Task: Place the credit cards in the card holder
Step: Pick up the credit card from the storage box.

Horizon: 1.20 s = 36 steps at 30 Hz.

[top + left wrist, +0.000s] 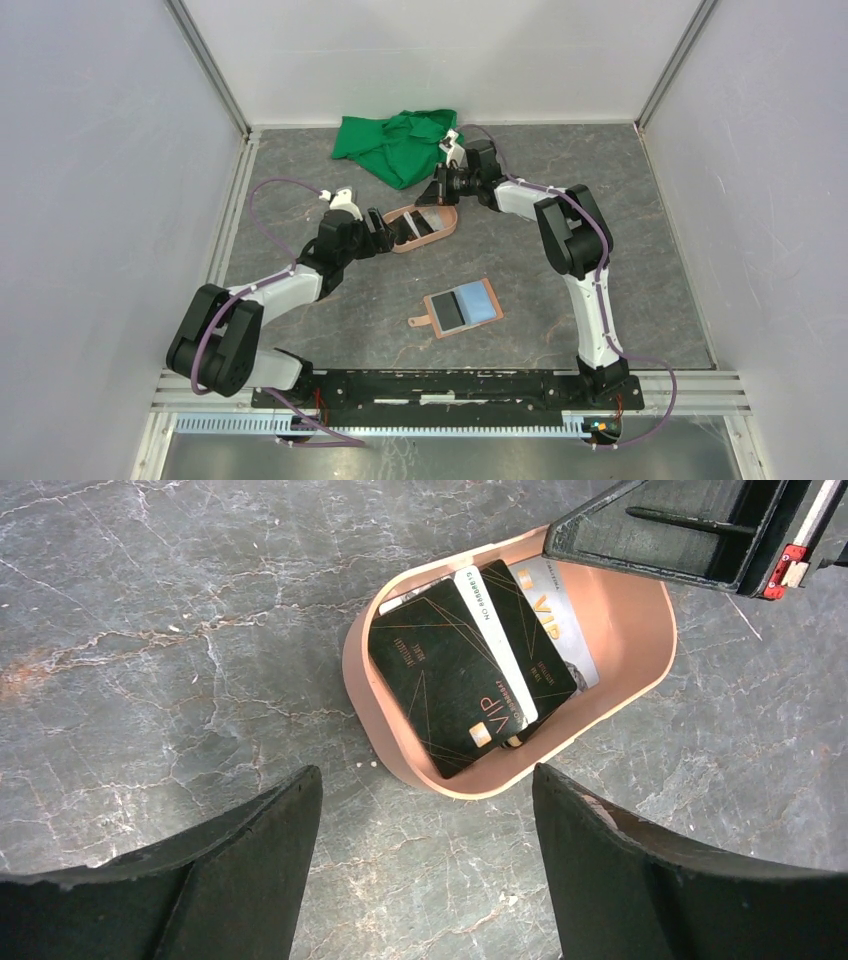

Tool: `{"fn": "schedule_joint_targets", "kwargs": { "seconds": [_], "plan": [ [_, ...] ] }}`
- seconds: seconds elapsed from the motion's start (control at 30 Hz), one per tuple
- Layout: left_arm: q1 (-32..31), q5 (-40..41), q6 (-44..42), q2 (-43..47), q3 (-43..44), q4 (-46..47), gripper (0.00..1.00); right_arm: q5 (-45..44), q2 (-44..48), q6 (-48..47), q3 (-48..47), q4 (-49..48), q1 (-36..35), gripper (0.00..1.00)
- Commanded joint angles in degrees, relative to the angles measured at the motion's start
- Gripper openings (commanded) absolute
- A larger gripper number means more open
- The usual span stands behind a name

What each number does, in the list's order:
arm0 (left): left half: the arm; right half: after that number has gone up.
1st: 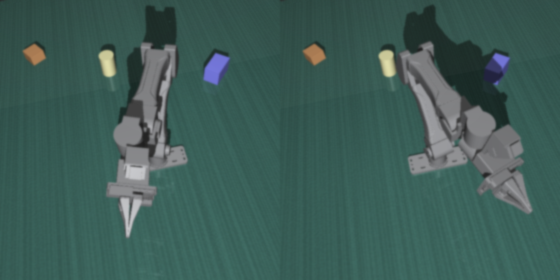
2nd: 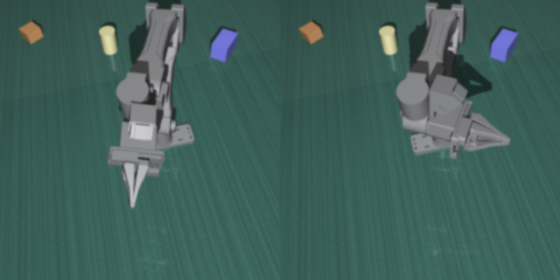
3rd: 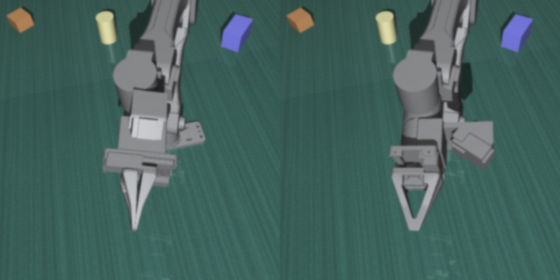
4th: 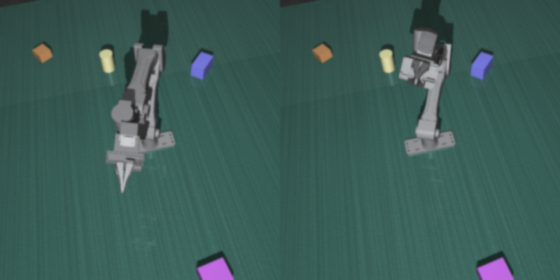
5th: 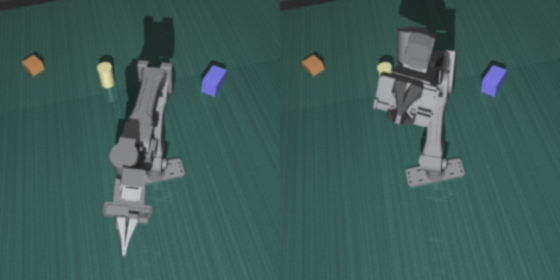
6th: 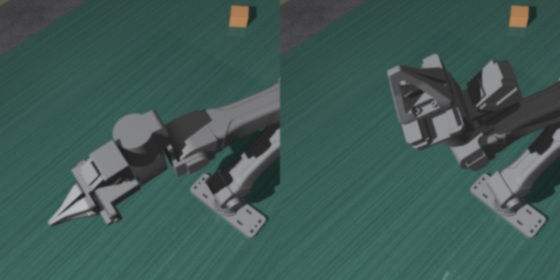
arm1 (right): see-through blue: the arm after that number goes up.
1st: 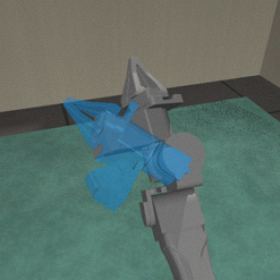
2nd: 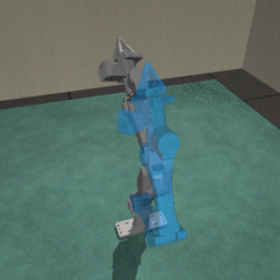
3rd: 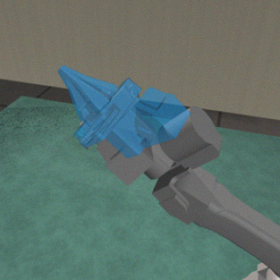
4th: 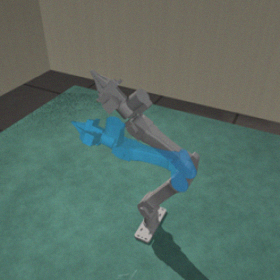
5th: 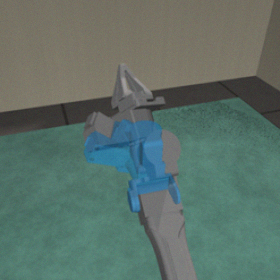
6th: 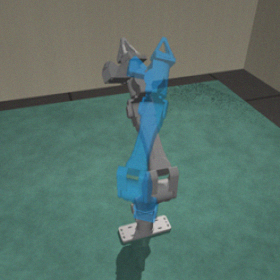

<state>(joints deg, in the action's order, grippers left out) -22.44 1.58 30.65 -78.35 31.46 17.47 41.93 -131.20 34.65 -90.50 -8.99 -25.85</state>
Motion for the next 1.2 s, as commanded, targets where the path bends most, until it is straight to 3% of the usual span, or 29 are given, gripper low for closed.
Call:
{"fn": "schedule_joint_targets", "kwargs": {
  "seconds": [0.0,0.13,0.23,0.8,1.17],
  "plan": [
    [0.41,-0.92,2.21,0.48,-0.34,3.44,0.82,2.63,1.3,-0.42,0.11,-3.03,-0.23,0.07],
    [0.63,1.13,1.86,-1.42,0.06,3.71,0.74,3.36,-0.3,-0.81,-0.76,-3.05,-0.7,0.26],
    [0.86,1.9,0.9,-3.02,1.01,3.66,0.73,3.68,-1.13,-1.55,-1.5,-2.04,-1.31,0.32],
    [1.23,0.74,0.31,-9.28,4.33,5.29,0.63,1.57,-3.8,-4.17,-3.68,1.52,-2.02,0.36],
    [1.26,0.92,-0.67,-12.34,5.84,4.76,0.51,0.52,-2.92,-6.7,-4.19,3.63,-2.37,0.39]
  ]
}}
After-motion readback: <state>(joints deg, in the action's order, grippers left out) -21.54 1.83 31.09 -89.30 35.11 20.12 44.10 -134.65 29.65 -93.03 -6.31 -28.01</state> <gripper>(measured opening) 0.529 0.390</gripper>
